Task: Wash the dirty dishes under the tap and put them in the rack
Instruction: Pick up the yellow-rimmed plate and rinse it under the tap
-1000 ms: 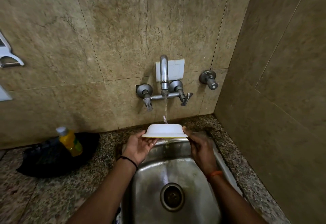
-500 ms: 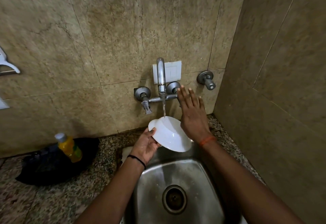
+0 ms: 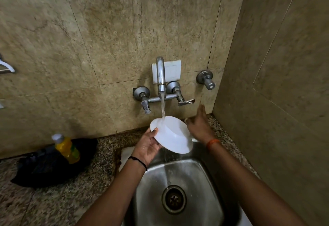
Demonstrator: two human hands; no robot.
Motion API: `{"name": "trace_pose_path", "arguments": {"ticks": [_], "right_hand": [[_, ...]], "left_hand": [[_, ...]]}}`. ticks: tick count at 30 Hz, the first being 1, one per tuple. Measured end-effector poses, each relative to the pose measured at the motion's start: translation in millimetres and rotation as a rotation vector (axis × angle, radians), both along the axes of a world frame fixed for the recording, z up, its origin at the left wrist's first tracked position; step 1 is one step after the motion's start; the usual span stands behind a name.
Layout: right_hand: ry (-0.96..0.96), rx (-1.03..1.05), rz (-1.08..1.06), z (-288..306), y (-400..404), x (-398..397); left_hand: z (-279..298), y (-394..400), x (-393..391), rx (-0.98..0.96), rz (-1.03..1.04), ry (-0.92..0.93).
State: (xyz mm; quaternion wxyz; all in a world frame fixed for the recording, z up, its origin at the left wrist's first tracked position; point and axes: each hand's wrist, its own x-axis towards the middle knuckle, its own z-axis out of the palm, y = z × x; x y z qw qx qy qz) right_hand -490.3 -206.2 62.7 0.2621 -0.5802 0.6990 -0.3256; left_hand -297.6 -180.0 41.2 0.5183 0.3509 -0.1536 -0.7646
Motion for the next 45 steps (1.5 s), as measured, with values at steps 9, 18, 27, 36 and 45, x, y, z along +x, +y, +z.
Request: {"name": "trace_pose_path", "arguments": {"ticks": [9, 18, 27, 36, 45], "right_hand": [[-1.221, 0.539, 0.016, -71, 52, 5], [-1.362, 0.391, 0.087, -69, 56, 21], [-1.450, 0.344, -0.018, -74, 58, 22], [-1.365, 0.480, -0.307, -99, 67, 26], [-1.158, 0.471, -0.348, -94, 59, 27]], "left_hand": [[-30, 25, 19, 0.096, 0.060, -0.100], [-55, 31, 30, 0.302, 0.073, -0.470], [-46, 34, 20, 0.165, 0.015, -0.733], [-20, 33, 13, 0.128, 0.051, -0.747], [-35, 39, 31, 0.259, -0.084, -0.647]]}}
